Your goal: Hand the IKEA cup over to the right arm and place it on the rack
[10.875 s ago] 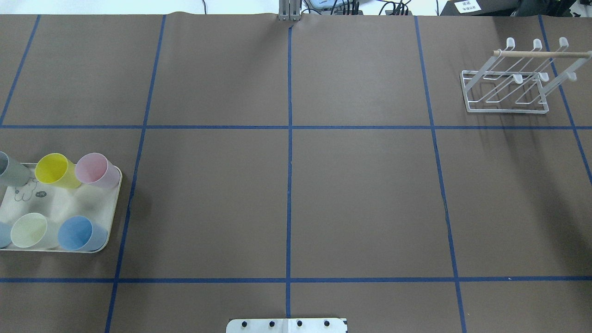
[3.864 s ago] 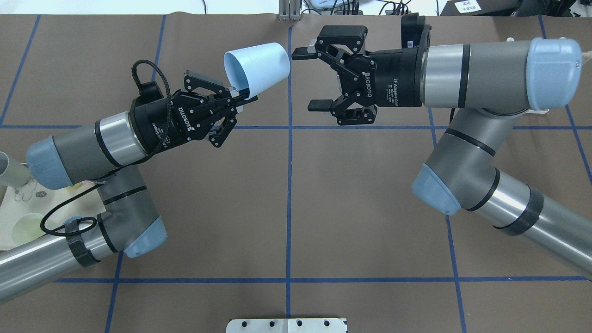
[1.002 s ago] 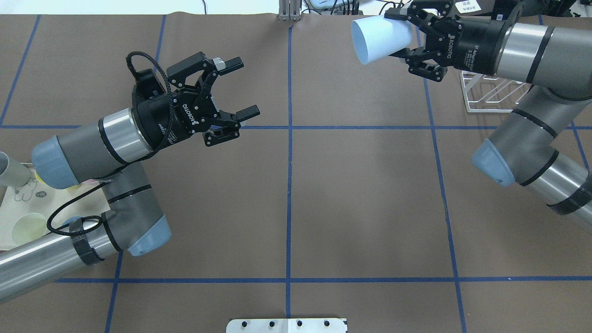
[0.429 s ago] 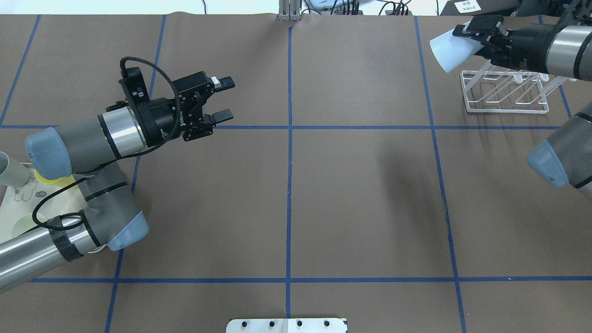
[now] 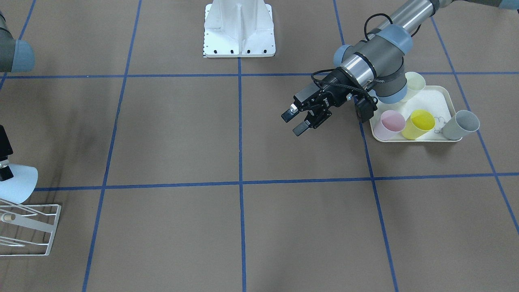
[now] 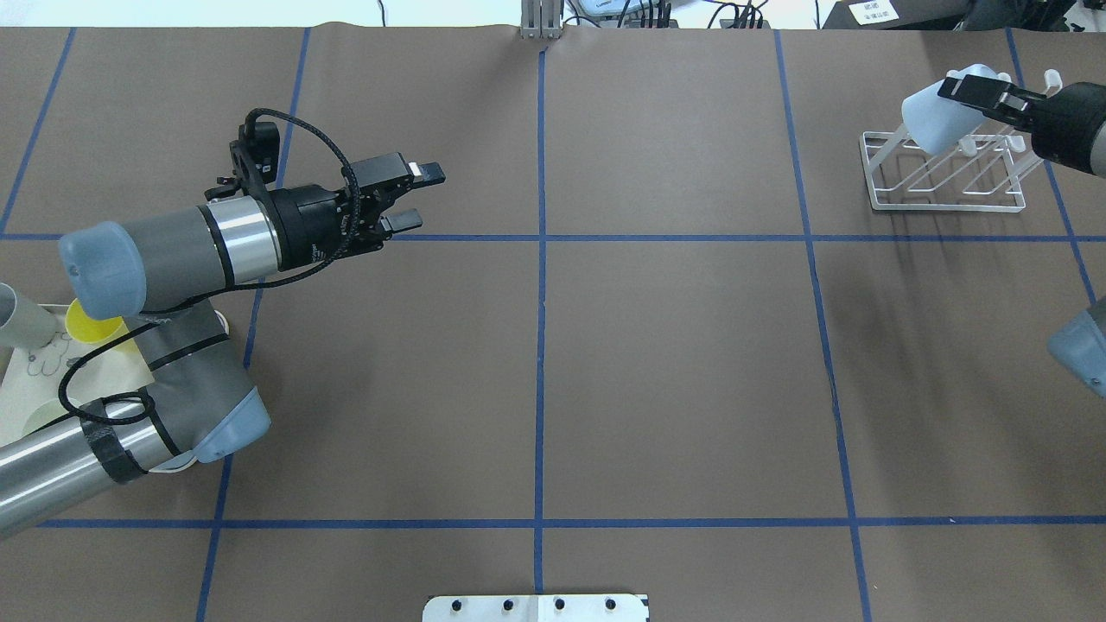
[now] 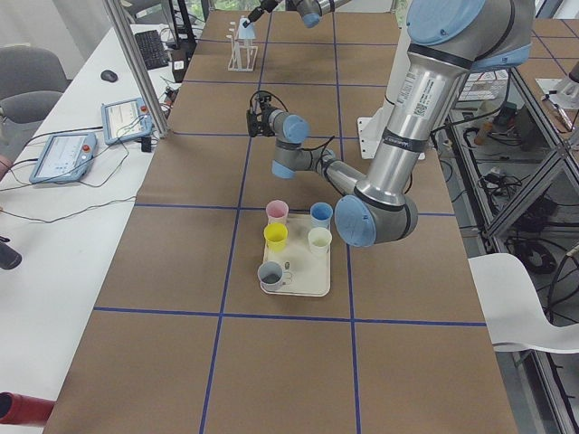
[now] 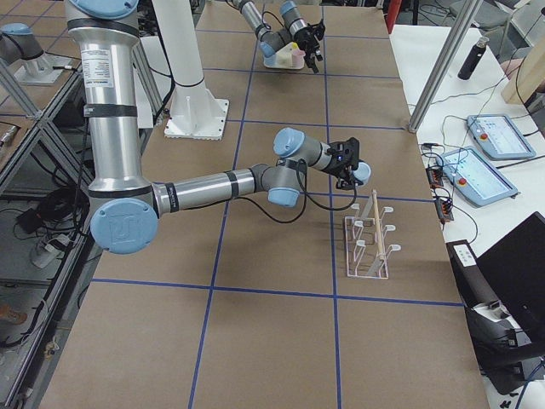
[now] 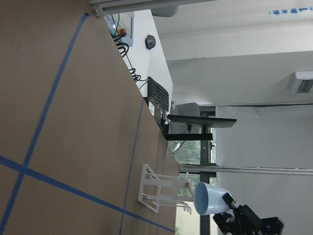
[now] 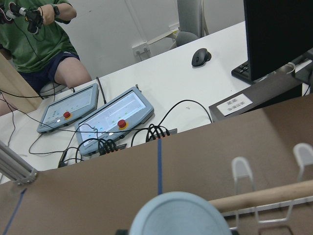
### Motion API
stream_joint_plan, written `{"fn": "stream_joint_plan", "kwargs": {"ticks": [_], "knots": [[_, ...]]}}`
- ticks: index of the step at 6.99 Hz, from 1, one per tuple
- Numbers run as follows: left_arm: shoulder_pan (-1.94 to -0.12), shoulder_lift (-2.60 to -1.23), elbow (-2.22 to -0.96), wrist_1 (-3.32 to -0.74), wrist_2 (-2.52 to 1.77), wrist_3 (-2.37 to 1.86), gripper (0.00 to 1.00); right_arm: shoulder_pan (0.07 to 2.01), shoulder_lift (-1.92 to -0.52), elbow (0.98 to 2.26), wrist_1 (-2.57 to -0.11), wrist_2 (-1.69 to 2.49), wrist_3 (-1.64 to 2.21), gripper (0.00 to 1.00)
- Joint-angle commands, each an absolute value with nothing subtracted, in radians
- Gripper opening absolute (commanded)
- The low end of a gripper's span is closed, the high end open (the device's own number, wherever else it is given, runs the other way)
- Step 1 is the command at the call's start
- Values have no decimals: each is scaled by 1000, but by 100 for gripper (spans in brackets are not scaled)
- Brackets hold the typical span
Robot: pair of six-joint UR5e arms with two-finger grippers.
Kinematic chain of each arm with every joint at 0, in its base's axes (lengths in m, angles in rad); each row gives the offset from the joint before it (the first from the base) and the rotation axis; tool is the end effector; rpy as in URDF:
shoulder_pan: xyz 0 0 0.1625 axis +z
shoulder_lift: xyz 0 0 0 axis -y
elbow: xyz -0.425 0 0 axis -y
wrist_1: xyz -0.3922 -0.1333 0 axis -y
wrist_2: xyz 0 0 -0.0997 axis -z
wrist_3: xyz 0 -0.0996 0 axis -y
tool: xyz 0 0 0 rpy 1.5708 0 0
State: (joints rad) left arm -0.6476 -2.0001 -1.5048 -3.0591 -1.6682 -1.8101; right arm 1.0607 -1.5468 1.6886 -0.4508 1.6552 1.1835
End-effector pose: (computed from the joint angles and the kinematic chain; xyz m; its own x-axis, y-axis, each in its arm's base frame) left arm 0.4128 -0.4673 0.2863 -0.3394 -0.0391 -0.9398 0.4585 0.8655 -0.2016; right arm -0.1465 -0.5177 0.4672 0.4511 0.0355 0.8918 -0.7128 0.6156 0.3361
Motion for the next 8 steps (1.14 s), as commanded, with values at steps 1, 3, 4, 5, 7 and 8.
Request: {"fn": "stream_joint_plan", "kwargs": {"ticks": [1, 3, 4, 5, 7, 8], "knots": [[-649, -1997, -1502, -3050, -1672, -1798, 100, 1062, -1610, 1706, -453, 1579, 1045, 0], [-649, -1996, -1499, -3051, -1669, -1798, 100, 1058, -1624, 1700, -453, 1577, 1043, 0], [-649, -1994, -1499, -3053, -1669, -1798, 100, 1054, -1623, 1694, -453, 1577, 1043, 0], [-649, -1987, -1500, -3059, -1666, -1798, 100, 1048, -1614, 1687, -463, 1578, 1043, 0], [-649, -1979, -1500, -3065, -1669, -1798, 100, 1042, -1615, 1681, -472, 1578, 1039, 0], [-649, -1979, -1500, -3066, -1670, -1798, 100, 1040, -1611, 1660, -471, 1580, 1039, 0]]}}
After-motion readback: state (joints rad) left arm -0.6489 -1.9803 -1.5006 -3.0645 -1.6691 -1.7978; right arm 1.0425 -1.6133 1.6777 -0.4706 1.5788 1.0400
